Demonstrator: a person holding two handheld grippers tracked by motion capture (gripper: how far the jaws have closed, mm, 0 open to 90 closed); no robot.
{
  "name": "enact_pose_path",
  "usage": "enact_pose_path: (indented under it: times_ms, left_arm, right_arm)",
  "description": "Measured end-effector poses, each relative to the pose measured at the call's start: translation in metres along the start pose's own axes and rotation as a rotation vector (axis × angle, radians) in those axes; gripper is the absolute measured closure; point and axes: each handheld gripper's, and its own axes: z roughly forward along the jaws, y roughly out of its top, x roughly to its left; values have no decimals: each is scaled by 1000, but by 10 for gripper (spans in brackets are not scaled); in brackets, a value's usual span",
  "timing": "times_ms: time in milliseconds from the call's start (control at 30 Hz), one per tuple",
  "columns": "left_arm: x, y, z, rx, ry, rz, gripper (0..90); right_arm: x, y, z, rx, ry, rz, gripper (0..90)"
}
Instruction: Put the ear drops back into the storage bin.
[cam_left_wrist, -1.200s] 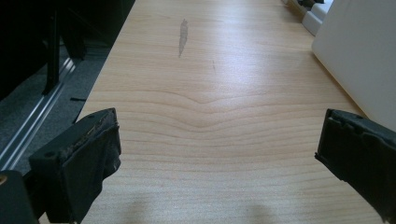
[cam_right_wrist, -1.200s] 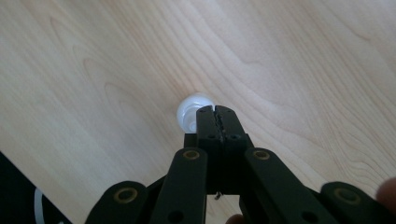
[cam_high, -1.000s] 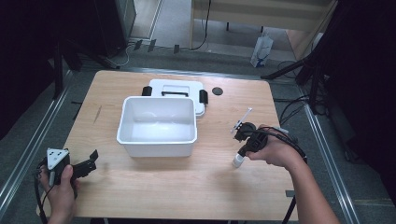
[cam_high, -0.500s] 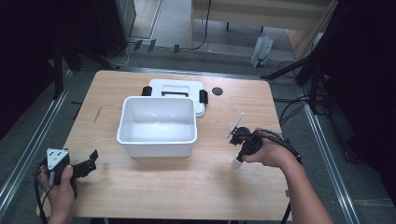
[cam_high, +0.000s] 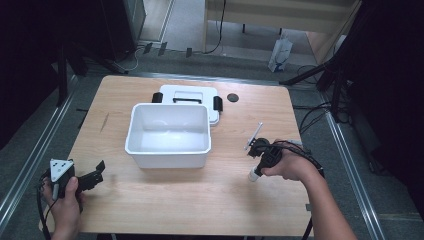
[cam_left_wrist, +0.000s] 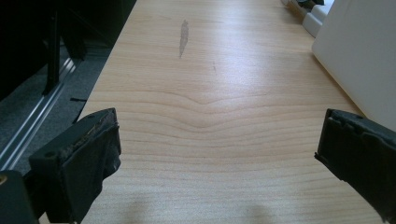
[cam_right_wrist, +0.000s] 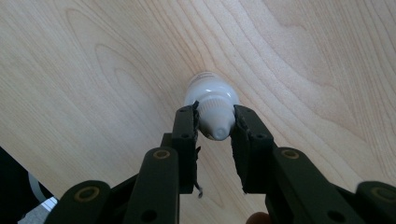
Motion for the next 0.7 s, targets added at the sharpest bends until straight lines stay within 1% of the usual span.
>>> enact_pose_path:
  times_ms: [167,267,300,367,400,433,500,533,600,667,700]
  left_arm:
    - [0,0,0,0,0,0,3]
    - [0,0,0,0,0,0,3]
    - [0,0,0,1,0,1,3]
    - [0,0,0,2,0,2,3]
    - [0,0,0,2,0,2,3]
    - [0,0,0,2,0,2,3]
    - [0,0,0,2,-1,2,3]
    - [0,0,0,2,-1,2,3]
    - [0,0,0,3,-2,2,3]
    - [0,0,0,3,-3,0,3]
    - [0,0,0,1,-3,-1,3]
  right_arm:
    - [0,1,-6,-13,3,-3,725]
    - [-1,4,-13,-22,-2,-9,725]
    - [-2,6,-19,-31,-7,-5,725]
    - [-3,7,-21,-40,-6,-11,725]
    - [-4,9,-26,-44,-8,-13,725]
    - [-6,14,-32,-52,-13,-4,725]
    - [-7,16,-35,-54,-17,-1,725]
    - [-8,21,-42,-61,-20,3,725]
    - [-8,24,-46,-64,-19,0,725]
    - [-8,29,-53,-67,-29,-4,725]
    - [-7,35,-60,-70,-39,-16,725]
